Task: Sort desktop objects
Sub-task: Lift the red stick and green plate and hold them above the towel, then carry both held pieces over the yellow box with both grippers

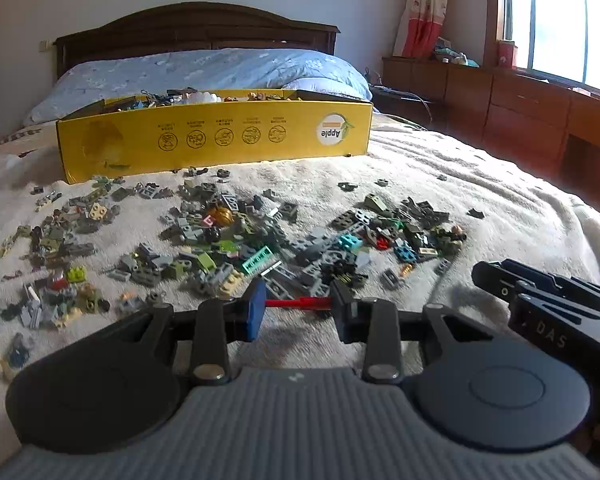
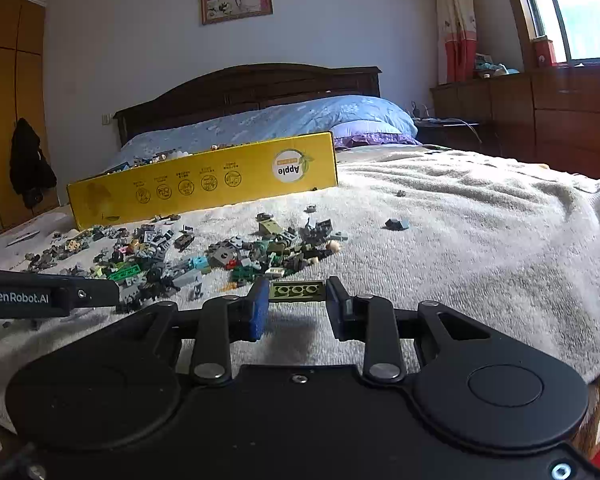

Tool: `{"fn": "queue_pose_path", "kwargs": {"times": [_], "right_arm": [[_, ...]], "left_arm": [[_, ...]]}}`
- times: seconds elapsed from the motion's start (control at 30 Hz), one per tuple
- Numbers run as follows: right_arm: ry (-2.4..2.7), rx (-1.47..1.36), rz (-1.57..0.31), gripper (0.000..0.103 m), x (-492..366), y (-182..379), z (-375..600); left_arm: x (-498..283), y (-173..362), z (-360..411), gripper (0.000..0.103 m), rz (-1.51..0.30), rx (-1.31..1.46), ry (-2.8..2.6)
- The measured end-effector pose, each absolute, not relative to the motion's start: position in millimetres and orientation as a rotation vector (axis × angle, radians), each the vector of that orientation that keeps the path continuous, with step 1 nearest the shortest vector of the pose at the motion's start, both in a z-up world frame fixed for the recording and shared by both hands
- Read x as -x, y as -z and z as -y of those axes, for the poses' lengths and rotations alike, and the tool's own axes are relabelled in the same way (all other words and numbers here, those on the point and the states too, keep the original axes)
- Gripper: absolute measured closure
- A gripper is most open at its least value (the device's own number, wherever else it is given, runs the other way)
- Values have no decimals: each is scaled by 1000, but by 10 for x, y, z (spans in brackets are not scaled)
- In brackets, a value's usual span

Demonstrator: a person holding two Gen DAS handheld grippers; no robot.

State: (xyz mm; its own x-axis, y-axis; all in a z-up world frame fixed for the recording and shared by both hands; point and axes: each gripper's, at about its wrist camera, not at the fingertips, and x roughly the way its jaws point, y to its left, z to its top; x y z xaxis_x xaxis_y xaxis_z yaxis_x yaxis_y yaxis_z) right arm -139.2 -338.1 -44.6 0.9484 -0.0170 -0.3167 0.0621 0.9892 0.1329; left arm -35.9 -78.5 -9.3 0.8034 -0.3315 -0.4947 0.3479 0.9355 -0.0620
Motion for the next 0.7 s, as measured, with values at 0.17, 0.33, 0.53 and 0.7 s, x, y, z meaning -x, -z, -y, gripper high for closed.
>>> {"fn": "queue_pose_path", "kwargs": {"times": [0.17,0.33,0.53,0.7], "right_arm": [[28,-141,-327,74,1276,401,3404],[3,-148,-339,74,1124,394,3427],[-45,-128,-351,74,963,351,3386],[-113,-97,-343,74,736,174,3355]], "left_arm": [[205,50,751,64,-530,-38,340],[19,9,714,64,-535,-15,311],[-204,-55,666,64,-504,-3,276],[-412,-120,600,64,-484,7,249]]}}
